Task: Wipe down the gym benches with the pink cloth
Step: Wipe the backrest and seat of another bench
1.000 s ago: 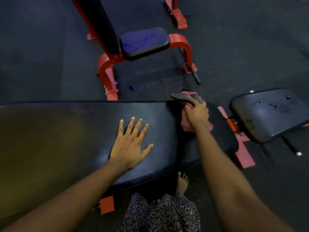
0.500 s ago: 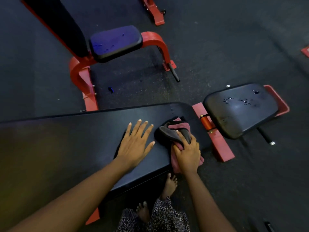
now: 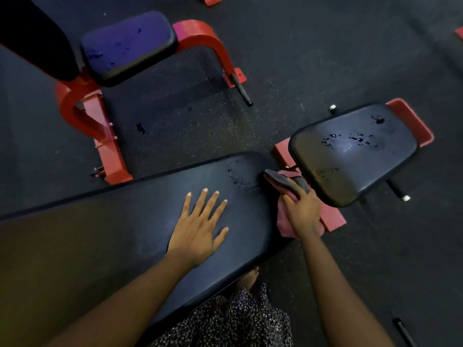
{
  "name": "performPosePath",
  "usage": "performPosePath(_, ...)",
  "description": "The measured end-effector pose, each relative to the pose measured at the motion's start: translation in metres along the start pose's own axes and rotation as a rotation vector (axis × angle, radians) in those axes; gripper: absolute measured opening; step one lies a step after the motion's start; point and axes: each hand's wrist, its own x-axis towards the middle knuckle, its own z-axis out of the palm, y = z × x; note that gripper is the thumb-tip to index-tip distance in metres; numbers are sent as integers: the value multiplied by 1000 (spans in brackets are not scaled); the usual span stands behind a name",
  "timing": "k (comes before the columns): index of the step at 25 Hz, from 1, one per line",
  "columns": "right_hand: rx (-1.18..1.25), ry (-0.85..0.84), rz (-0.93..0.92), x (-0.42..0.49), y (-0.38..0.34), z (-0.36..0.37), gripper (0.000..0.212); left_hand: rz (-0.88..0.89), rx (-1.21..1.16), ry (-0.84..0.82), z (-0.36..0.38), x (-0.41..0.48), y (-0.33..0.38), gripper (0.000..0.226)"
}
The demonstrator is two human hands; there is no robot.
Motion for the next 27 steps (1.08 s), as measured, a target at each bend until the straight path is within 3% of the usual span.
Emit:
performPosePath(3,177,-26,-270,-29,-64,3,49,24,-8,12,-1,3,1,64)
performPosePath(6,-47,-233,-580,-34,-113,27,51,28,3,35,1,4,1,63)
performPosePath(12,81,-111,-383,28,-88,43,53,25,14,68,3,4,1,64)
performPosePath(14,124,-47,-220,59,-67,44,50,17,15,76,3,4,2,64)
performPosePath(17,69,-114,26,100,-39,39,47,21,26,71,3,5,1,65)
performPosePath(22,-84,-320,-158,127,-38,39,72,19,36,74,5,4,1,65)
performPosePath(27,-73,-310,-46,109,-12,30,71,24,52,91,5,4,1,65)
